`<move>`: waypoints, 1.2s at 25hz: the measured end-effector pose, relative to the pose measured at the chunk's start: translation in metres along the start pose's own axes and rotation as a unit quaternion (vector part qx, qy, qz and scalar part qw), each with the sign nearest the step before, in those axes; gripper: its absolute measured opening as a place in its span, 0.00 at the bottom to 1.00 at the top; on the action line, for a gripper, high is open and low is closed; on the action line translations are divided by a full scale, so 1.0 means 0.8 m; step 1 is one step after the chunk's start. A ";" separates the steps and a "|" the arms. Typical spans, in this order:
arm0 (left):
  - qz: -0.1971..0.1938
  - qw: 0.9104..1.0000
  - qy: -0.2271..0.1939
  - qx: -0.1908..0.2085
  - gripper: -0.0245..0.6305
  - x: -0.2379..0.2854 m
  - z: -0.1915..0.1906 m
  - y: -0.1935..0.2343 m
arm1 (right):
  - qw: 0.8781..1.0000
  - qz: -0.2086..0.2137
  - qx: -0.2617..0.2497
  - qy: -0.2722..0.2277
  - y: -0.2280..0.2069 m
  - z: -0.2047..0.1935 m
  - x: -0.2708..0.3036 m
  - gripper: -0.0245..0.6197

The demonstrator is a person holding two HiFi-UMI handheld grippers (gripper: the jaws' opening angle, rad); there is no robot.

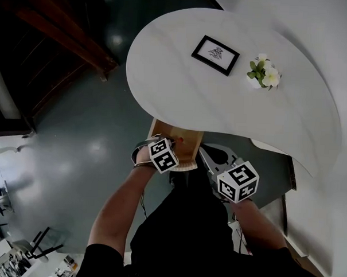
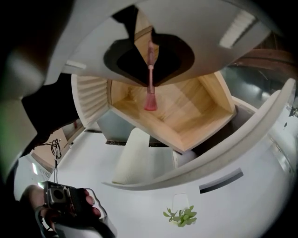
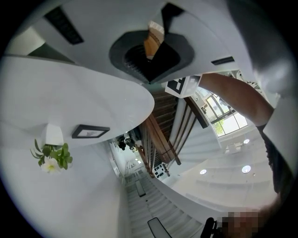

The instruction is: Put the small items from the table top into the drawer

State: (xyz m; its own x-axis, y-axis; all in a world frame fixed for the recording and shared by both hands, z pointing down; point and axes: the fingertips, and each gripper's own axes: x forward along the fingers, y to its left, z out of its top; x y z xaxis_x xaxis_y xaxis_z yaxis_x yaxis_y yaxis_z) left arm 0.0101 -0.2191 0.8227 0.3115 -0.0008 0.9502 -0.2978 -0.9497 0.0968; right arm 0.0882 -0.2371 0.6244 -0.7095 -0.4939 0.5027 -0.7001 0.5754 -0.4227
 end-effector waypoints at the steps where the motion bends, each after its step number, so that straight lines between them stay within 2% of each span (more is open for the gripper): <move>1: 0.000 1.000 0.001 0.001 0.11 0.000 -0.001 0.000 | 1.000 0.000 0.000 0.000 0.002 0.000 0.000 0.04; 5: -0.005 1.000 0.003 0.005 0.11 0.005 -0.004 -0.004 | 1.000 0.004 0.000 0.005 0.010 -0.007 0.002 0.04; 11: -0.023 0.999 0.029 0.040 0.11 0.026 -0.015 -0.012 | 1.000 0.006 0.003 0.012 0.010 -0.019 0.012 0.04; 16: -0.012 0.999 0.024 0.039 0.17 0.023 -0.018 -0.009 | 1.000 0.007 0.002 0.013 0.011 -0.020 0.014 0.04; 20: 0.010 1.000 0.003 0.013 0.17 0.002 -0.018 0.001 | 1.000 0.008 -0.006 0.009 0.019 -0.011 0.013 0.04; 24: 0.030 0.998 -0.033 -0.032 0.17 -0.033 -0.016 0.013 | 1.000 0.008 -0.020 0.002 0.035 0.008 0.010 0.04; 27: 0.040 0.993 -0.078 -0.080 0.17 -0.075 -0.015 0.014 | 1.000 0.007 -0.026 -0.009 0.059 0.027 0.004 0.04; 30: 0.053 0.983 -0.129 -0.123 0.17 -0.115 -0.013 0.018 | 0.999 0.004 -0.030 -0.022 0.077 0.043 -0.004 0.04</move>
State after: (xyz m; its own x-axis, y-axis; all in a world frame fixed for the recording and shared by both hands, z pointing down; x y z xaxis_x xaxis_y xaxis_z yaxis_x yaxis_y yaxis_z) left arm -0.0322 -0.2292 0.7401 0.4751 -0.2054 0.8556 -0.5406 -0.8354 0.0996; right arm 0.0445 -0.2223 0.5711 -0.7194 -0.5160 0.4650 -0.6887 0.6169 -0.3809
